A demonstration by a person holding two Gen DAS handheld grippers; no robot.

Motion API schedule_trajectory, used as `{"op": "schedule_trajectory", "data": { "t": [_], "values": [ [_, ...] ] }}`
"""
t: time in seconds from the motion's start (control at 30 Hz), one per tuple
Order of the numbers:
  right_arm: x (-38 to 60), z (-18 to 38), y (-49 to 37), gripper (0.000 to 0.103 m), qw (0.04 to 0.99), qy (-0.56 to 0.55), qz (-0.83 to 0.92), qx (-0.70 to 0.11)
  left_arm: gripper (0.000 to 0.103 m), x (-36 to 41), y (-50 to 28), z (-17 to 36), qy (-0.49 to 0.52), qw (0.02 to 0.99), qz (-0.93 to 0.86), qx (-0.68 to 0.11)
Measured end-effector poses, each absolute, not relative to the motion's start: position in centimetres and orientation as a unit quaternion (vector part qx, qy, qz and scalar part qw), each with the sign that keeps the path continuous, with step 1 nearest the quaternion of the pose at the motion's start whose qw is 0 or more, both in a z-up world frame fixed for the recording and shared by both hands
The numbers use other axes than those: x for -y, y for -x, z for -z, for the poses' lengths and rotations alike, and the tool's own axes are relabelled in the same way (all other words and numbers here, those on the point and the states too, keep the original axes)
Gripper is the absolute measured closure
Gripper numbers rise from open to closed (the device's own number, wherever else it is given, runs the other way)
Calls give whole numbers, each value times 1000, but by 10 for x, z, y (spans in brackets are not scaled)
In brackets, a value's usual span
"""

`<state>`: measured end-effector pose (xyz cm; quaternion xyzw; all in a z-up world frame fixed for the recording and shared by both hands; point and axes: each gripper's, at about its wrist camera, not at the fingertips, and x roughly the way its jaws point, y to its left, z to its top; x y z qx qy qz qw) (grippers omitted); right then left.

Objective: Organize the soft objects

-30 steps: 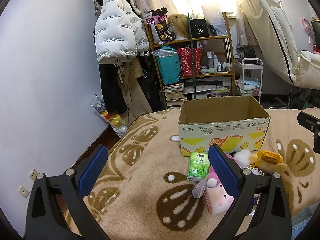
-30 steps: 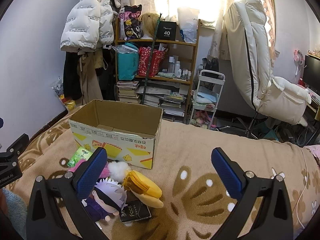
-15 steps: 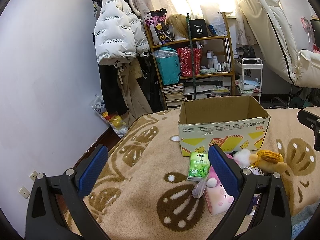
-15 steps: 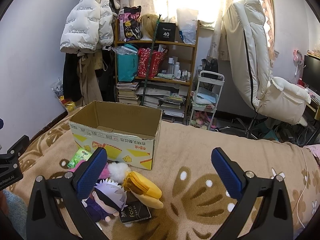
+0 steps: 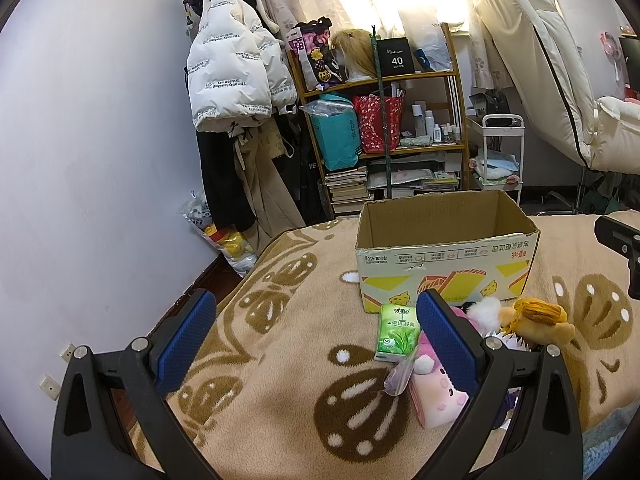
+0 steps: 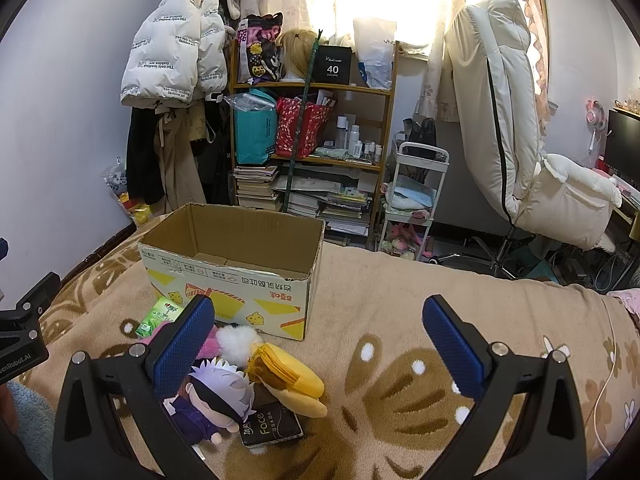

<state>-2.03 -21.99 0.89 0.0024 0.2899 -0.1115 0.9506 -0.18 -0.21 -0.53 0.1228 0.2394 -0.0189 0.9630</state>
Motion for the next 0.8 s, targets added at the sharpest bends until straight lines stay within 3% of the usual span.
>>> {"op": "schedule_trajectory", "data": {
  "t": [0.8],
  "values": [
    [221, -9, 21, 0, 951, -3, 115, -288, 4, 4, 3, 3, -133, 962, 24, -239]
  ]
}}
